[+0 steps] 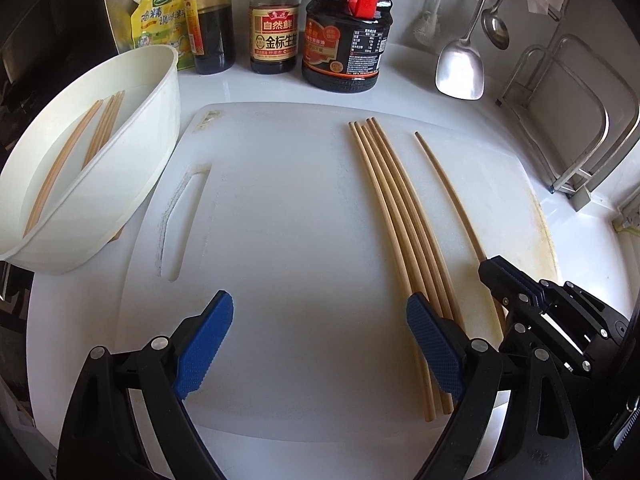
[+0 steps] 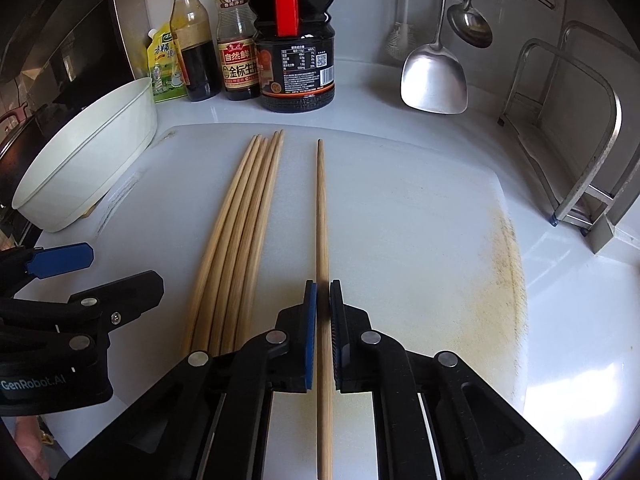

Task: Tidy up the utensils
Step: 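Lower both open grippers onto the remaining chopsticks, separating single ones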

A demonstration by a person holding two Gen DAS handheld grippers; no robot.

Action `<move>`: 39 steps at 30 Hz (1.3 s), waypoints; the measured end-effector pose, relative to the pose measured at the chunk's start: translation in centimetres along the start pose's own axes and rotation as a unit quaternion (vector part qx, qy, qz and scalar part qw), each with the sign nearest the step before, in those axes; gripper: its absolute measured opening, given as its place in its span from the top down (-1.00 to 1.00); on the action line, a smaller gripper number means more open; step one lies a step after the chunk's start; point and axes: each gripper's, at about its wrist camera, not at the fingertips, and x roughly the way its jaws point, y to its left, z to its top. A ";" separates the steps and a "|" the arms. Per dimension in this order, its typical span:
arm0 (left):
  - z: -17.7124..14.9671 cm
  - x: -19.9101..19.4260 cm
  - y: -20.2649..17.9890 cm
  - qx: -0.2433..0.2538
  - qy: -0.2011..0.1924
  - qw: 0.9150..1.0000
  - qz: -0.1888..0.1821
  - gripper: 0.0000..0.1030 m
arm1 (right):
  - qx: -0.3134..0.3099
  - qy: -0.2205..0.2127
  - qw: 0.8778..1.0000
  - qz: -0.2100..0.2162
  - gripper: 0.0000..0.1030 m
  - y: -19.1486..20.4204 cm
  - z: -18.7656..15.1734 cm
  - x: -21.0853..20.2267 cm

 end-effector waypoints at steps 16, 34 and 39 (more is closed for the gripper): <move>0.0 1.8 -1.2 0.006 0.012 1.000 0.008 -0.70 | 0.033 0.003 0.999 -0.010 0.79 -2.3 -0.5 -0.3; 0.5 2.4 -0.5 -0.003 0.008 0.998 0.062 -0.89 | 0.023 -0.002 1.000 -0.018 0.46 -2.4 -0.2 0.0; 0.8 2.3 -0.4 -0.001 -0.002 0.998 0.055 -0.65 | 0.016 -0.004 1.000 -0.021 0.46 -2.1 0.1 0.3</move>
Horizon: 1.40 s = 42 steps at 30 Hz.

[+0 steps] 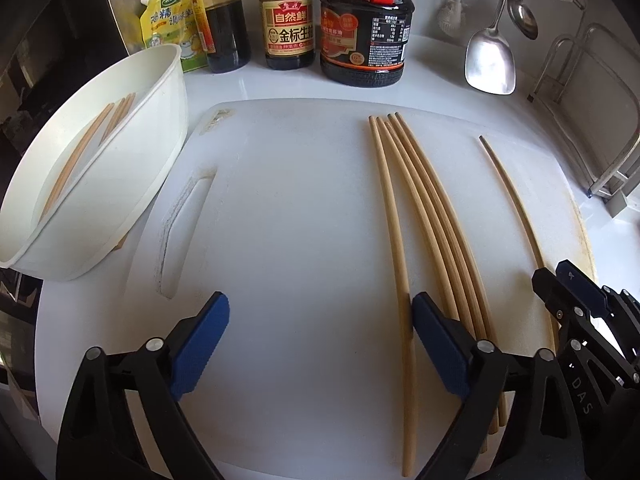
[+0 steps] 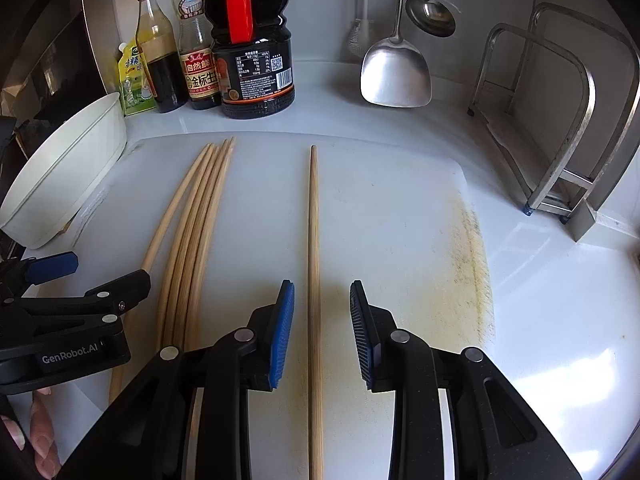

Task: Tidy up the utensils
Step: 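Lower both open grippers onto the remaining chopsticks, separating single ones, then close the left gripper on one chopstick while the right gripper grasps another, then carry both held chopsticks over the white water basin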

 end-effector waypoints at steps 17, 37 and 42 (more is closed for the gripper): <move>0.1 -0.9 -1.5 0.040 -0.004 0.999 -0.033 0.85 | 0.017 0.008 1.000 0.021 0.88 0.0 -0.2 -0.5; 2.3 -6.9 9.2 0.001 -0.042 0.999 -0.024 0.85 | -0.015 -0.026 0.998 0.052 0.88 7.5 4.1 -5.5; 3.1 -8.5 14.1 -0.022 -0.057 0.998 -0.004 0.79 | -0.047 -0.044 0.994 0.083 0.88 12.8 6.8 -5.6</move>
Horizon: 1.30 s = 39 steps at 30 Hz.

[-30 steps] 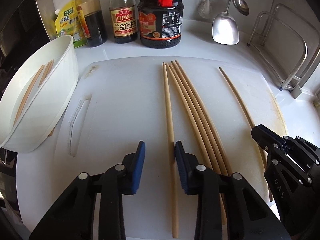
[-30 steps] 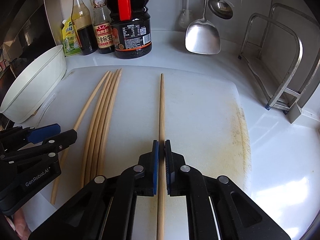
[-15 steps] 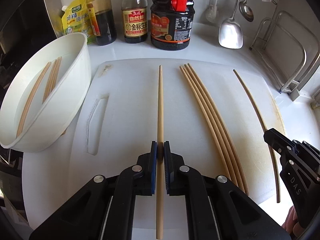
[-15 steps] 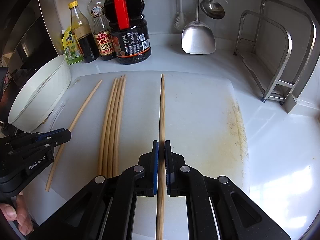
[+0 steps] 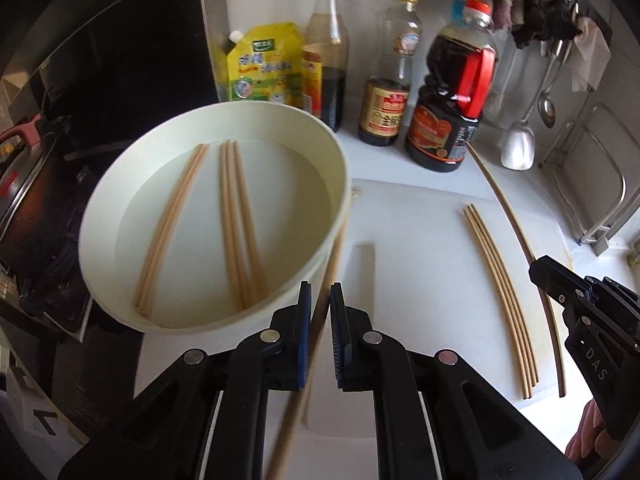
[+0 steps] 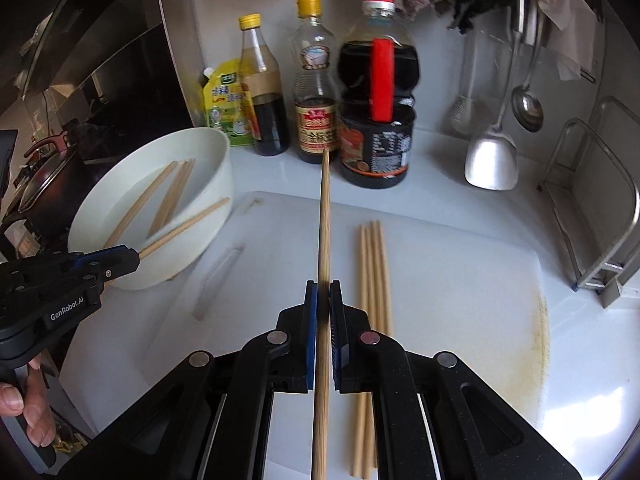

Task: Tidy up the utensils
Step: 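Carry both held chopsticks over the white water basin, then open both grippers to drop the chopsticks into the basin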

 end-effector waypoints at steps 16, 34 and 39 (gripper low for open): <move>4.6 0.2 10.1 -0.027 -0.033 0.999 0.010 0.82 | -0.033 -0.007 0.998 0.059 0.88 11.0 5.9 6.0; 6.8 5.5 14.6 -0.041 -0.004 0.999 0.012 0.82 | -0.023 0.047 0.996 0.078 0.88 15.7 8.8 13.2; 6.9 6.3 14.8 -0.039 0.002 0.999 0.010 0.82 | -0.014 0.057 0.995 0.075 0.88 15.7 8.8 14.2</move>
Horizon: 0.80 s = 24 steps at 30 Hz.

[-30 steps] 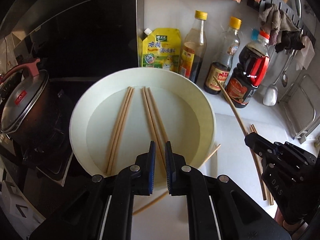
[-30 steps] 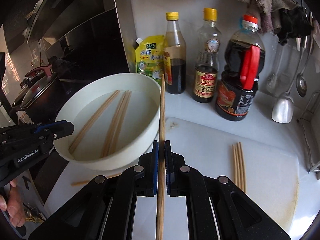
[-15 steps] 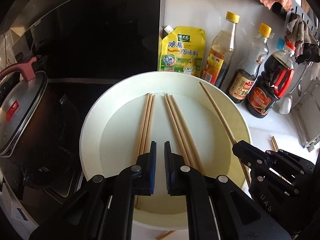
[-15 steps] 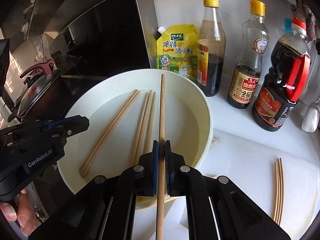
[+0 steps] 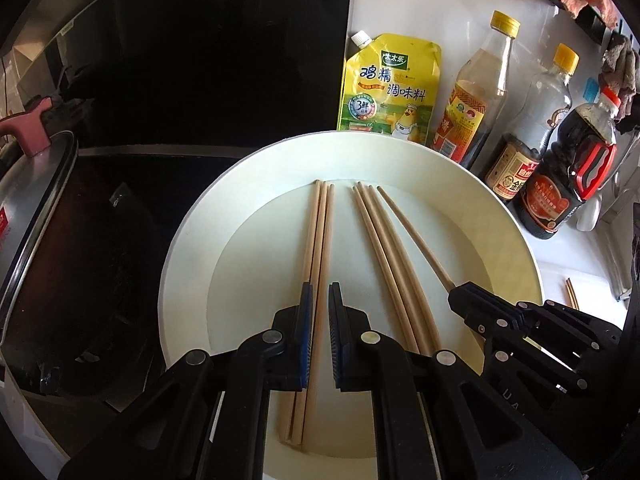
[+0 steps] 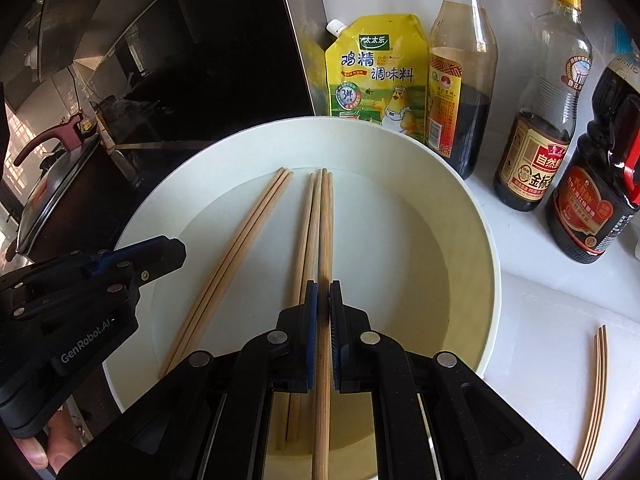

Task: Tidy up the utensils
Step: 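Open both grippers to drop the chopsticks into the basin, then move both grippers back toward the chopsticks on the cutting board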

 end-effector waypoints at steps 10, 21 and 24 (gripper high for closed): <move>-0.3 -0.1 0.2 -0.011 0.009 1.000 -0.001 0.81 | 0.004 -0.005 1.000 -0.013 0.66 -0.6 0.1 -0.4; -1.3 -1.7 -0.5 -0.010 0.007 1.000 0.004 0.61 | 0.030 -0.037 0.999 -0.011 0.58 -2.9 -1.1 -5.2; -1.7 -2.4 -1.1 -0.009 0.004 1.000 0.003 0.47 | 0.036 -0.043 0.998 -0.012 0.57 -3.7 -1.9 -6.7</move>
